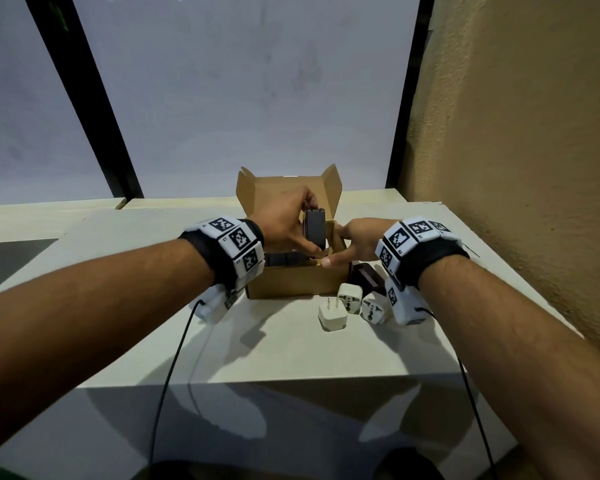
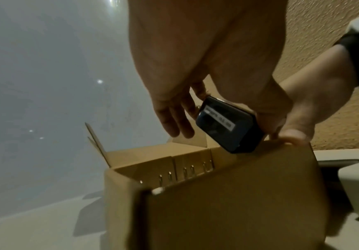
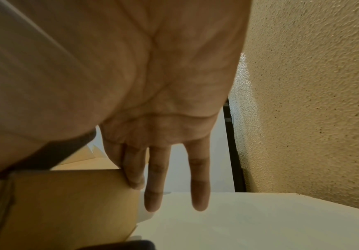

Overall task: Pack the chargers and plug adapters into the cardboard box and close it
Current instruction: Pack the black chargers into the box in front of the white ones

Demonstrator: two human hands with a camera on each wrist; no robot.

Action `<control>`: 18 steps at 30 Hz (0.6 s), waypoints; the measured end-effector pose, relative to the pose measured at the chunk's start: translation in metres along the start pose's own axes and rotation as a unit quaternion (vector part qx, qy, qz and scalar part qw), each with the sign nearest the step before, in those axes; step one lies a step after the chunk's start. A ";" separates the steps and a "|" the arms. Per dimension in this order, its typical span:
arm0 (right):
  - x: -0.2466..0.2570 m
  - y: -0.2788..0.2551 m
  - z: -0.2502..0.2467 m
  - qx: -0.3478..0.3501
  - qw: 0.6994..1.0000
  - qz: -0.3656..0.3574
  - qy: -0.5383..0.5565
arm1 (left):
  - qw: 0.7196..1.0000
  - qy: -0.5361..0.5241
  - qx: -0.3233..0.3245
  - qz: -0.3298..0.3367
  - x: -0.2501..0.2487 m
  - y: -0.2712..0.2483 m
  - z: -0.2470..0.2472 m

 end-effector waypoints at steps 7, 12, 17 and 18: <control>-0.001 0.001 0.002 -0.012 1.000 -0.009 0.006 | 0.999 0.021 0.039 -0.017 0.010 0.009 0.022; 0.000 0.001 0.001 -0.006 1.000 -0.008 -0.005 | 0.997 0.033 0.065 -0.011 0.017 0.010 0.029; 0.001 0.000 0.001 -0.003 1.000 -0.012 -0.014 | 0.993 0.031 0.108 -0.030 0.023 0.014 0.038; 0.001 0.000 0.001 -0.002 1.000 -0.012 -0.014 | 0.992 0.032 0.118 -0.029 0.023 0.014 0.041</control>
Point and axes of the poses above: each hand's wrist, its own y-axis towards the middle knuckle, its own z-axis out of the palm, x = y × z, the point moved 7 cm from there along y, towards the middle knuckle, and after that the axes turned 9 degrees about y, right-handed, at the moved point
